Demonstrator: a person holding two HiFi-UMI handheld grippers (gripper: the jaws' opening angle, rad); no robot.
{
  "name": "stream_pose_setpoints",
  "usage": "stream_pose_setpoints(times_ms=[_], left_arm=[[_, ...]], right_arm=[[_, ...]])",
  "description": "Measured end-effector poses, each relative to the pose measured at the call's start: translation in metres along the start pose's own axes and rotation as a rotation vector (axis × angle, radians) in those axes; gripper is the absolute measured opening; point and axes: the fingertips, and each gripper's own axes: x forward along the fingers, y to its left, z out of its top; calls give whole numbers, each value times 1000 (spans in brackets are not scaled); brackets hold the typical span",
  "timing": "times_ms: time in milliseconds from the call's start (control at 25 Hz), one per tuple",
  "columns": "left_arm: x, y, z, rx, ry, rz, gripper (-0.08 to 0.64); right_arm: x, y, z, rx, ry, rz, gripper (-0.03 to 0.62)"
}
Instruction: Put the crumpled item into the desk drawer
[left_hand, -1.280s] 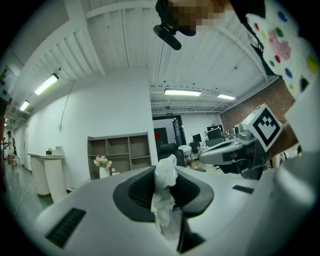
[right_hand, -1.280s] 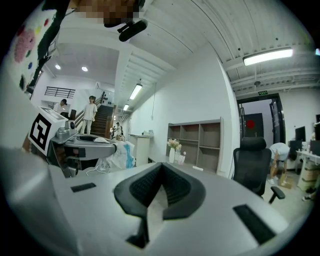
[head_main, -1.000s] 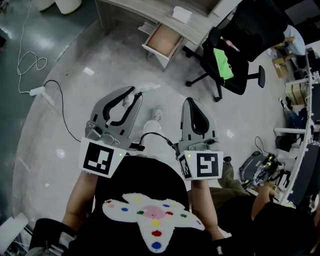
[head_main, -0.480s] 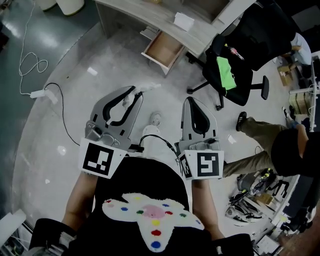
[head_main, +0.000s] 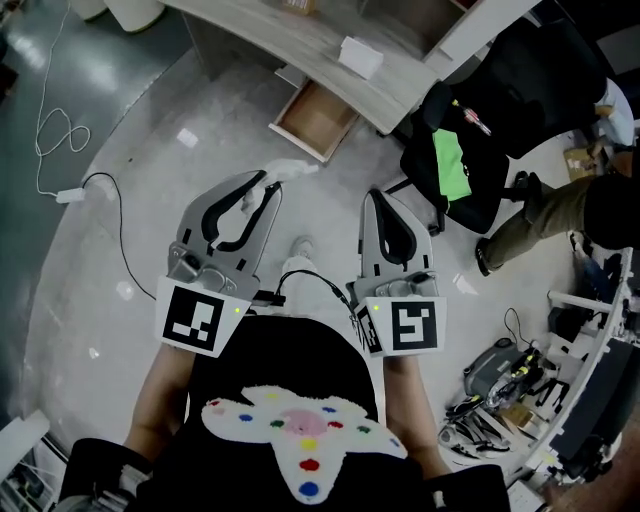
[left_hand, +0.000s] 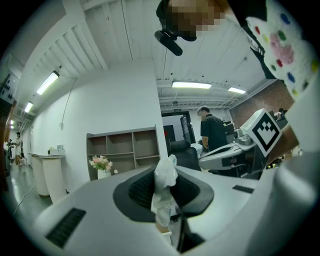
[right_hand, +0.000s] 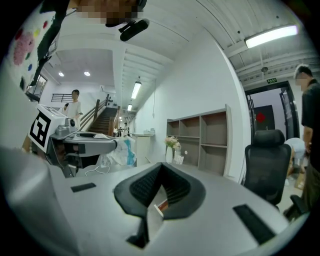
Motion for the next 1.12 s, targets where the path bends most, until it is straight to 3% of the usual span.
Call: stream_pose_setpoints(times_ms=[480,1120], left_arm=[[75,22,-3,-8,38,87,76],[110,30,2,-4,56,122,77]], right_arm=[[68,-59,-4,2,18,98,3],[93,-90,-5,18,23,125,4]])
